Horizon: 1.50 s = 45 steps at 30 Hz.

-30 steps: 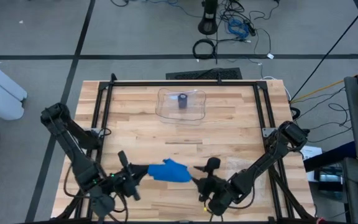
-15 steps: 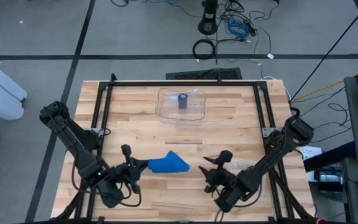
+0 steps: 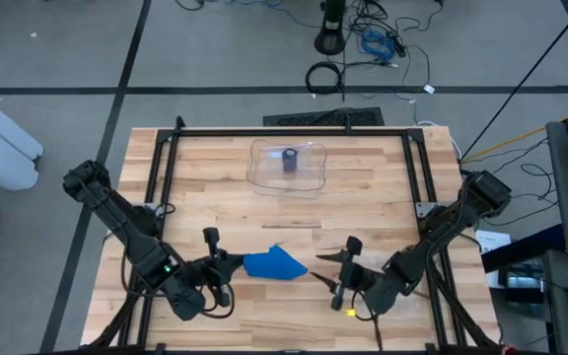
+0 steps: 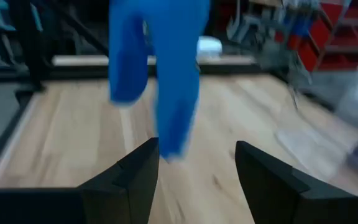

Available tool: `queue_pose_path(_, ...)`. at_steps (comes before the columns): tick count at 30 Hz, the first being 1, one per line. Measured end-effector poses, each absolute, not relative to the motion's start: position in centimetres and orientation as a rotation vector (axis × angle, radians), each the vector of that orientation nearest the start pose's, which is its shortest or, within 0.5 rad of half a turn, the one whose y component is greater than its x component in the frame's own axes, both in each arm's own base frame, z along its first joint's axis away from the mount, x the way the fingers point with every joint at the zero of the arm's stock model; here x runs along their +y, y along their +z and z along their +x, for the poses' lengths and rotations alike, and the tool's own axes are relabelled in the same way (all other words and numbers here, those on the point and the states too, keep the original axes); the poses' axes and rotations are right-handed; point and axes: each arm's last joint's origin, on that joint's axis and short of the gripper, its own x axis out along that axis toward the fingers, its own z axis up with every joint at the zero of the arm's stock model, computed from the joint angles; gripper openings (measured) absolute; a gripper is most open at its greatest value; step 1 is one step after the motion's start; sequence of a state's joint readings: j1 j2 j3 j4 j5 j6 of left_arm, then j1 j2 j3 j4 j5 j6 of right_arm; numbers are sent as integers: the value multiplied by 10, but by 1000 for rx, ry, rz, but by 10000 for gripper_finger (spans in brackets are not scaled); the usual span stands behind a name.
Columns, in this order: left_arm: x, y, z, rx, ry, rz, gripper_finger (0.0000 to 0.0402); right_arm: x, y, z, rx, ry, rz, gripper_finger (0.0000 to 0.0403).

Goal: Roll bandage
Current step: Roll the blue bandage

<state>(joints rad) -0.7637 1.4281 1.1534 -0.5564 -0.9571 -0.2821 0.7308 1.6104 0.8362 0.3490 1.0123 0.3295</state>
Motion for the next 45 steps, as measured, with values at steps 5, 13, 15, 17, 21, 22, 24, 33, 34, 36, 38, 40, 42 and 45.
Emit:
queue_pose_path(5,-185,291,230,513,245,359,6,194,210,263,196,-295,-44,196)
queue_pose_path(13,-186,292,231,503,245,348,6,183,210,275,218,-227,-11,196)
queue_pose_path(15,-185,293,232,502,249,344,6,180,210,277,221,-227,-8,196)
queue_pose_path(17,-184,293,233,500,255,339,6,177,209,279,228,-206,8,195)
queue_pose_path(21,-181,293,235,502,267,333,6,173,209,282,229,-215,23,169)
queue_pose_path(22,-180,293,236,504,265,330,6,172,209,283,229,-220,22,158)
queue_pose_path(24,-180,293,236,508,260,326,6,170,209,284,229,-228,21,129)
queue_pose_path(33,-183,292,237,538,171,287,6,170,212,280,206,-405,-145,5)
queue_pose_path(34,-184,290,238,551,153,286,6,173,215,278,198,-444,-177,3)
queue_pose_path(36,-186,286,240,583,113,307,6,182,220,273,192,-485,-257,1)
queue_pose_path(38,-187,280,242,611,87,339,6,193,229,269,185,-479,-319,0)
queue_pose_path(40,-186,277,247,621,97,344,6,205,240,265,172,-442,-373,0)
queue_pose_path(42,-180,277,251,624,122,336,6,217,251,262,156,-387,-410,0)
queue_pose_path(45,-171,279,258,580,225,305,6,232,264,257,127,-299,-423,0)
